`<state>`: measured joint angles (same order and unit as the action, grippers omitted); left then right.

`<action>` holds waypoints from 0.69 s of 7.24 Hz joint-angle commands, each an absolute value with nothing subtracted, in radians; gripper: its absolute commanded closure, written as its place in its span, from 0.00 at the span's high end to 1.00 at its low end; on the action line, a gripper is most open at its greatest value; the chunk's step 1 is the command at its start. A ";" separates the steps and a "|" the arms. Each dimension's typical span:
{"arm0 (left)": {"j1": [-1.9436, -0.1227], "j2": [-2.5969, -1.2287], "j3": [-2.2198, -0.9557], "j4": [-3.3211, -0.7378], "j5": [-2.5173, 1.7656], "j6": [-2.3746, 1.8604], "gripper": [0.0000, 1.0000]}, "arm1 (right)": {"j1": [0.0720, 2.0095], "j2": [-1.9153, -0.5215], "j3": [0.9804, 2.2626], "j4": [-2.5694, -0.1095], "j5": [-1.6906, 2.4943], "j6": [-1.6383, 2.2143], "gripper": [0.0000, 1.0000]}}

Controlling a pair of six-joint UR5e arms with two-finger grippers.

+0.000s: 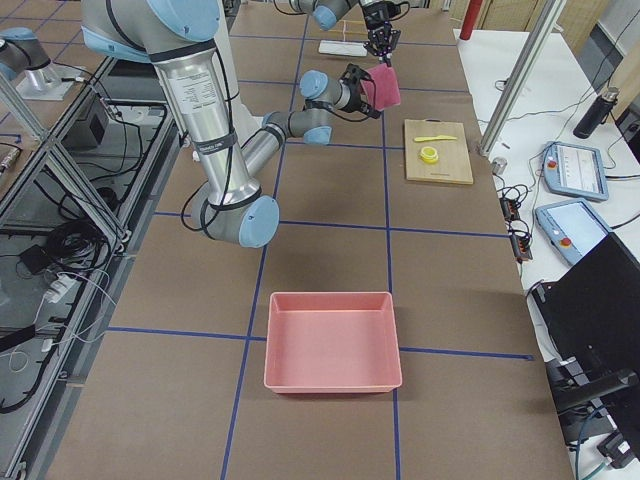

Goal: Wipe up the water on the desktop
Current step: 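Move the right gripper to the hanging towel edge below the left gripper, then close the right gripper on the towel while the left gripper holds it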

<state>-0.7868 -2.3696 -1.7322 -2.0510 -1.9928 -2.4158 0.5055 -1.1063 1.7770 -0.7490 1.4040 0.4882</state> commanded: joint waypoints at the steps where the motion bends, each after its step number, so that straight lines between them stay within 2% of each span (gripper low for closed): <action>1: -0.787 -2.340 -1.733 -2.052 -1.993 -2.402 0.00 | 0.508 -1.114 1.785 -0.749 1.407 0.489 0.49; 3: -0.788 -2.333 -1.738 -2.052 -1.991 -2.402 0.00 | 0.508 -1.121 1.783 -0.710 1.405 0.489 0.49; 5: -0.788 -2.330 -1.747 -2.052 -1.993 -2.402 0.00 | 0.506 -1.121 1.779 -0.710 1.404 0.489 0.44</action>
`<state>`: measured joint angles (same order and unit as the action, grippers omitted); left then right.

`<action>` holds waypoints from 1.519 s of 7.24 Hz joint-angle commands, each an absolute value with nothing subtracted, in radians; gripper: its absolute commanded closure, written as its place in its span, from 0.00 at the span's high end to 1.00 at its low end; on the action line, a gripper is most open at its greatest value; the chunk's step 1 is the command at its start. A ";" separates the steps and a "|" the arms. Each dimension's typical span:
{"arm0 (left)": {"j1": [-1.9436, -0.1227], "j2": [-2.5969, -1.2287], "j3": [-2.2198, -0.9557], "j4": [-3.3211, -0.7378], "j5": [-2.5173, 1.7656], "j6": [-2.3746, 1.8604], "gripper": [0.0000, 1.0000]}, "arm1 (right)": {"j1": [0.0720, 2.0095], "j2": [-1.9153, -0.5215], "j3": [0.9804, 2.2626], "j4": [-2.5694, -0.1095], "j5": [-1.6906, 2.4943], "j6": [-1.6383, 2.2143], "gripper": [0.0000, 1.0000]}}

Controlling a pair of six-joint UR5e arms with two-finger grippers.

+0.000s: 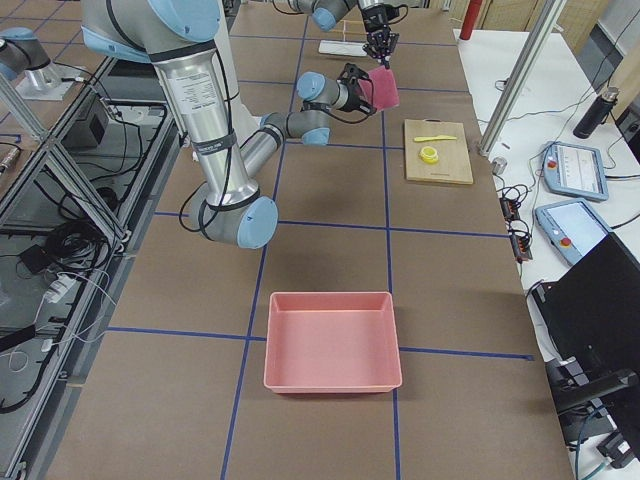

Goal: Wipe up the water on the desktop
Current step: 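Close the right gripper on the towel while the left gripper holds it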

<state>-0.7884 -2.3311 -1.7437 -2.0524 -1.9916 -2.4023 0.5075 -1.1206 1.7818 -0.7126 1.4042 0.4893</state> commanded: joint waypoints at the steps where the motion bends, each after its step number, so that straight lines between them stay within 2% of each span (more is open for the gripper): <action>1: -0.788 -2.332 -1.749 -2.052 -1.991 -2.402 0.00 | 0.500 -1.121 1.776 -0.710 1.404 0.491 0.56; 2: -0.787 -2.332 -1.749 -2.052 -1.991 -2.402 0.00 | 0.485 -1.121 1.775 -0.709 1.402 0.524 0.83; 3: -0.787 -2.333 -1.749 -2.052 -1.991 -2.404 0.00 | 0.471 -1.118 1.776 -0.709 1.398 0.541 0.99; 4: -0.787 -2.335 -1.747 -2.052 -1.991 -2.404 0.00 | 0.462 -1.111 1.776 -0.707 1.397 0.545 0.99; 5: -0.787 -2.335 -1.749 -2.052 -1.991 -2.404 0.00 | 0.459 -1.108 1.776 -0.709 1.397 0.552 0.95; 7: -0.787 -2.336 -1.749 -2.052 -1.991 -2.404 0.00 | 0.459 -1.109 1.776 -0.709 1.396 0.552 0.46; 10: -0.787 -2.333 -1.749 -2.054 -1.991 -2.402 0.00 | 0.462 -1.109 1.778 -0.709 1.396 0.552 0.03; 11: -0.787 -2.333 -1.750 -2.054 -1.991 -2.402 0.00 | 0.462 -1.111 1.778 -0.709 1.396 0.552 0.00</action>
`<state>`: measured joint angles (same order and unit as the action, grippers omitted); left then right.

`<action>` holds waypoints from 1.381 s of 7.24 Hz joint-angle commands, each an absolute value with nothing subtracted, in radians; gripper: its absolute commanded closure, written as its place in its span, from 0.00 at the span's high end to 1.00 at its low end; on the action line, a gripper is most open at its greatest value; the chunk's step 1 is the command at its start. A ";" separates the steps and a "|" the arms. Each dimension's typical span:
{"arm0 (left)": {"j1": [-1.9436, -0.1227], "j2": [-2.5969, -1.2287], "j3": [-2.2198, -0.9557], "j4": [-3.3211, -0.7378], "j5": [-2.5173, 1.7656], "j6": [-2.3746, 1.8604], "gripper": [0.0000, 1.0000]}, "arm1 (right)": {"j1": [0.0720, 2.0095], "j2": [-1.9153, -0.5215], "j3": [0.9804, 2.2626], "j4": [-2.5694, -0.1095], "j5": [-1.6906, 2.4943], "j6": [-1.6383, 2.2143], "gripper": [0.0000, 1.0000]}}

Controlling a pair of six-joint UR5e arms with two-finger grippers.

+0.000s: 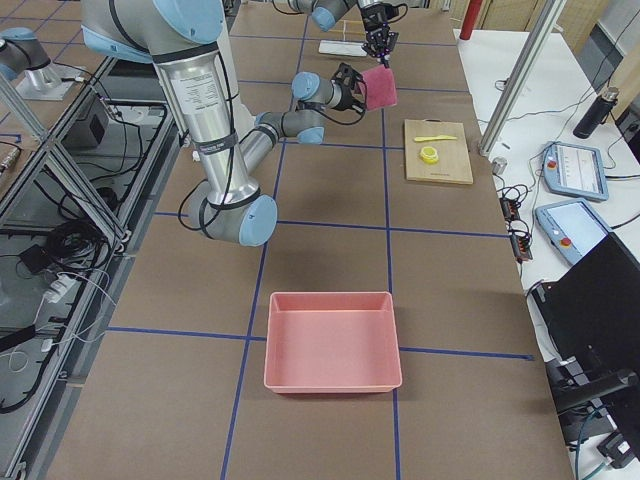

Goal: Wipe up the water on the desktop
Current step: 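Close the right gripper on the towel while the left gripper holds it, then open and withdraw the left gripper while the right gripper lowers the towel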

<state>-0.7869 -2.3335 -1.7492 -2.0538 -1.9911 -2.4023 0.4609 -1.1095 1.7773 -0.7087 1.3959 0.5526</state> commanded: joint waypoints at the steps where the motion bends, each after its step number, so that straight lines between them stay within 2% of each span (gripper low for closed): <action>1: -0.787 -2.332 -1.750 -2.056 -1.991 -2.402 0.00 | 0.465 -1.111 1.778 -0.710 1.397 0.567 0.00; 4: -0.788 -2.329 -1.749 -2.054 -1.991 -2.373 0.00 | 0.468 -1.112 1.778 -0.712 1.399 0.578 0.00; 5: -0.792 -2.329 -1.749 -2.054 -1.991 -2.362 0.12 | 0.469 -1.114 1.782 -0.712 1.399 0.577 0.00; 6: -0.793 -2.313 -1.750 -2.052 -1.991 -2.288 0.43 | 0.471 -1.114 1.784 -0.710 1.401 0.577 0.00; 7: -0.795 -2.289 -1.750 -2.051 -1.990 -2.228 0.58 | 0.471 -1.112 1.787 -0.710 1.404 0.577 0.00; 8: -0.808 -2.269 -1.752 -2.051 -1.990 -2.159 0.98 | 0.471 -1.114 1.792 -0.713 1.405 0.577 0.00; 10: -0.842 -2.218 -1.767 -2.049 -1.994 -2.044 0.99 | 0.494 -1.114 1.793 -0.719 1.407 0.577 0.00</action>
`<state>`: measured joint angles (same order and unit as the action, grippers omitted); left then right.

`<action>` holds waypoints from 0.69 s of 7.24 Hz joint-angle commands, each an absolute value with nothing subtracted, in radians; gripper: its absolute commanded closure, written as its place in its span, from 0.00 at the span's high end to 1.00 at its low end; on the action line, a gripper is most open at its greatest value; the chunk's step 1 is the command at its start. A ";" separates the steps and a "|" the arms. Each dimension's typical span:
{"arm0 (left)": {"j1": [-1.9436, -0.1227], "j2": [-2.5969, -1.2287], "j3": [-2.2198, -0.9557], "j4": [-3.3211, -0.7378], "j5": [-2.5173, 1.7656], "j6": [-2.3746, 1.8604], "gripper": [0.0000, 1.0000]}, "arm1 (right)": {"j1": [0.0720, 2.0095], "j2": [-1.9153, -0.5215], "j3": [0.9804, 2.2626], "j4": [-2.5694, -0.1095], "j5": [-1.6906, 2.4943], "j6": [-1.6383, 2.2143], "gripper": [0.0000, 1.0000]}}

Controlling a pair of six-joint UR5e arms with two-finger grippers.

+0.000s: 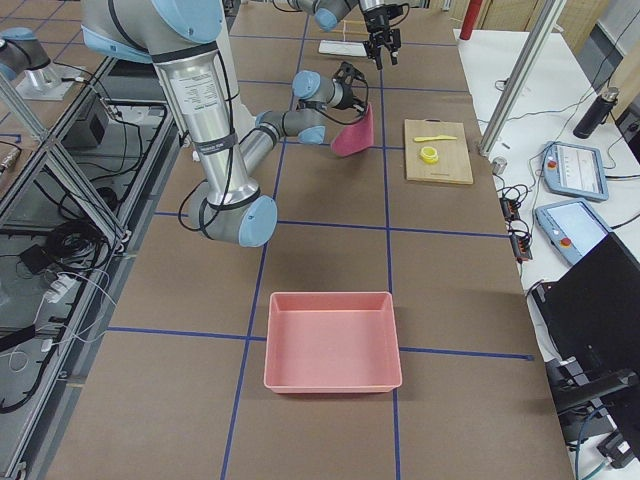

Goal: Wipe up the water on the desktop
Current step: 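Open and withdraw the left gripper while the right gripper lowers the towel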

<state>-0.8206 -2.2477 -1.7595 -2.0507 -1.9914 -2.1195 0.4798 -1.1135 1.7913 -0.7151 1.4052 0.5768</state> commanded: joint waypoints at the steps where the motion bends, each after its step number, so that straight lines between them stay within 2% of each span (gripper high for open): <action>1: -0.874 -2.185 -1.767 -2.049 -1.999 -1.972 0.99 | 0.512 -1.114 1.792 -0.722 1.408 0.575 0.00; 5: -1.013 -2.038 -1.782 -2.048 -1.996 -1.311 0.99 | 0.656 -1.121 1.793 -0.882 1.515 0.575 0.00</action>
<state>-0.9612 -2.0893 -1.7707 -2.0479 -1.9971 -1.5492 0.6094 -1.1193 1.7931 -0.8372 1.4796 0.5754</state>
